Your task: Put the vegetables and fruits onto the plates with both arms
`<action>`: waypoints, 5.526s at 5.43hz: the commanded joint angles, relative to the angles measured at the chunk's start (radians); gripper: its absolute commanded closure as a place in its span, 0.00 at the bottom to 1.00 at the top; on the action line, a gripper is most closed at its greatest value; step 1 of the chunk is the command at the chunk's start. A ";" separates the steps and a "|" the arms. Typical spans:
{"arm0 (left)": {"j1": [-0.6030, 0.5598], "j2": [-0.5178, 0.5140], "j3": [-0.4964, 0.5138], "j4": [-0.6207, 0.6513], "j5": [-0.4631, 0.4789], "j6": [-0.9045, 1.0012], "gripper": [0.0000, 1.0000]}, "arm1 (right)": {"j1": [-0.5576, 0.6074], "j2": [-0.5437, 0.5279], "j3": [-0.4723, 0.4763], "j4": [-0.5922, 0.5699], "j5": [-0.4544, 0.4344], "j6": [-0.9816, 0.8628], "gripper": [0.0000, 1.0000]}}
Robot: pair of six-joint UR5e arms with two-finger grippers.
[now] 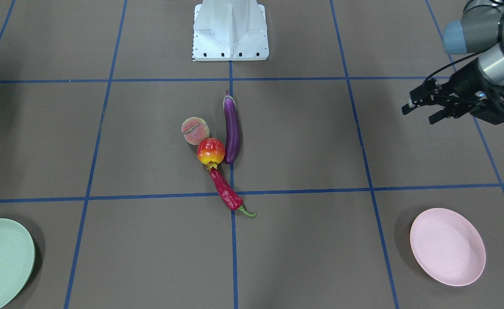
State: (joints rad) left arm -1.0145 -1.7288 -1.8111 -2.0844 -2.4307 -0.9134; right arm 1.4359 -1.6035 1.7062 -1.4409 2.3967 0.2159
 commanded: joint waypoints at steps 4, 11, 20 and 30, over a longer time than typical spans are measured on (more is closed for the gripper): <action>0.511 -0.611 0.221 0.439 0.429 -0.145 0.00 | -0.002 0.005 -0.002 -0.001 0.056 -0.004 0.00; 0.503 -0.702 0.397 0.375 0.466 -0.246 1.00 | -0.008 0.016 -0.031 -0.001 0.076 -0.006 0.00; -0.177 -0.614 1.046 0.129 0.279 -0.107 1.00 | -0.086 0.023 -0.027 0.134 0.157 0.025 0.00; 0.138 -0.698 0.648 0.110 0.220 -0.916 0.00 | -0.688 0.425 0.142 0.137 -0.214 1.168 0.00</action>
State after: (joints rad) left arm -0.9375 -2.3951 -1.1577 -1.9757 -2.2637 -1.7557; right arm 0.8401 -1.2329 1.8561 -1.3035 2.2750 1.2834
